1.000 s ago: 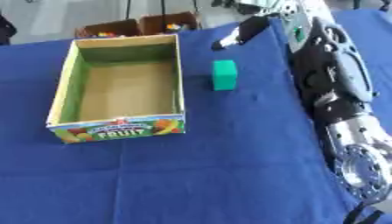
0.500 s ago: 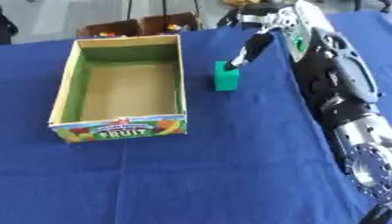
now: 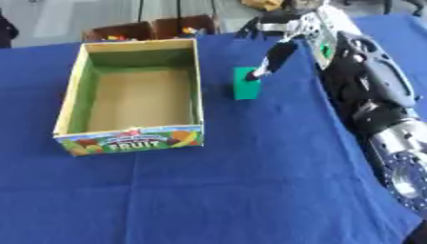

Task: Pick up objects on the table and place them in the box.

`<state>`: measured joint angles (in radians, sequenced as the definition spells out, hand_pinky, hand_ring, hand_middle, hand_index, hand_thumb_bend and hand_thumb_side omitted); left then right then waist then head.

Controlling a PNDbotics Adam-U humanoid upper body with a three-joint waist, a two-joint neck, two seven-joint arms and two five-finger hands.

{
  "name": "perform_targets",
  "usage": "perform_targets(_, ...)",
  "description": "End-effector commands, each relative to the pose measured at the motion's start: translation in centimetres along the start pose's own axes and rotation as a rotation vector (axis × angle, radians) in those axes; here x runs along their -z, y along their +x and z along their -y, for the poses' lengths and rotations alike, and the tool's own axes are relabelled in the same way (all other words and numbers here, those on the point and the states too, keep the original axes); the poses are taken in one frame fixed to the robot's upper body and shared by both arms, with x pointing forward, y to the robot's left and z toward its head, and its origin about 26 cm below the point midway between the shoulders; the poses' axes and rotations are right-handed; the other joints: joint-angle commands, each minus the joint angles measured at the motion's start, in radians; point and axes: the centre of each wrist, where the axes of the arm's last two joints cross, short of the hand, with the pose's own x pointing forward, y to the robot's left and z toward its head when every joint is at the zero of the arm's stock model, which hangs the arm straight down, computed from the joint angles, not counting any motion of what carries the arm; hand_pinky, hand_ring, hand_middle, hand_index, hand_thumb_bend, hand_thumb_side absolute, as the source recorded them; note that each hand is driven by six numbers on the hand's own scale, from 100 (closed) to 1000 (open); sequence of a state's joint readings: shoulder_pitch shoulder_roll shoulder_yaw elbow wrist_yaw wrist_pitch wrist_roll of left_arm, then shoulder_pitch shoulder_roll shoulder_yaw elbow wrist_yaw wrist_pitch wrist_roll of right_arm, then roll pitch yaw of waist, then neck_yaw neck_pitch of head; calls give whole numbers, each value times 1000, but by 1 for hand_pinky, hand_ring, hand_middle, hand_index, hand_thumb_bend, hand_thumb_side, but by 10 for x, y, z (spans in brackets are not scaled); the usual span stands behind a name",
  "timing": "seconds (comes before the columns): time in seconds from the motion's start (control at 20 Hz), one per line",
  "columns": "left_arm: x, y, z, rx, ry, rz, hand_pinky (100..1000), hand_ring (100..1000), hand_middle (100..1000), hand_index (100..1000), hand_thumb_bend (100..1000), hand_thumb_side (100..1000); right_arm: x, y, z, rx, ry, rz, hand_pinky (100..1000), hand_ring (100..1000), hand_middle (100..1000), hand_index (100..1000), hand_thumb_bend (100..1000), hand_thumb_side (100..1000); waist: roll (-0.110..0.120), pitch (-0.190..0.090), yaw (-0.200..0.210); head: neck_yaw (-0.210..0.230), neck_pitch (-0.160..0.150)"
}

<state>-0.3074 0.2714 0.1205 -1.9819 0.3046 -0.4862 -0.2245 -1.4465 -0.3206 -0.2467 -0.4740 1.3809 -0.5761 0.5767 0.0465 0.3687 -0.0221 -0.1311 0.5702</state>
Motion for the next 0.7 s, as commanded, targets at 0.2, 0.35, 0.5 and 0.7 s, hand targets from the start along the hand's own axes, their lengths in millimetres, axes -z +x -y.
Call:
perform_targets(0.2, 6, 5, -2, 14, -25, 16, 724, 741, 982, 971, 100, 1000, -3, -8, -4, -228, 380, 227, 720, 856, 875, 980, 524, 371, -1, -18, 0, 5, -13)
perform_targets(0.35, 7, 5, -1, 15, -28, 14, 724, 741, 982, 971, 100, 1000, -3, -7, -1, -232, 371, 230, 717, 853, 873, 978, 503, 423, 0, -15, -1, 5, -12)
perform_targets(0.5, 7, 5, -1, 15, -28, 13, 725, 740, 983, 971, 100, 1000, -12, -4, 21, -245, 267, 227, 714, 851, 870, 979, 493, 471, -1, -14, -2, 5, -13)
perform_targets(0.7, 7, 5, -1, 16, -31, 9, 725, 740, 983, 971, 100, 1000, -24, 0, 43, -258, 148, 226, 708, 844, 862, 978, 471, 521, -2, -14, -2, 5, -13)
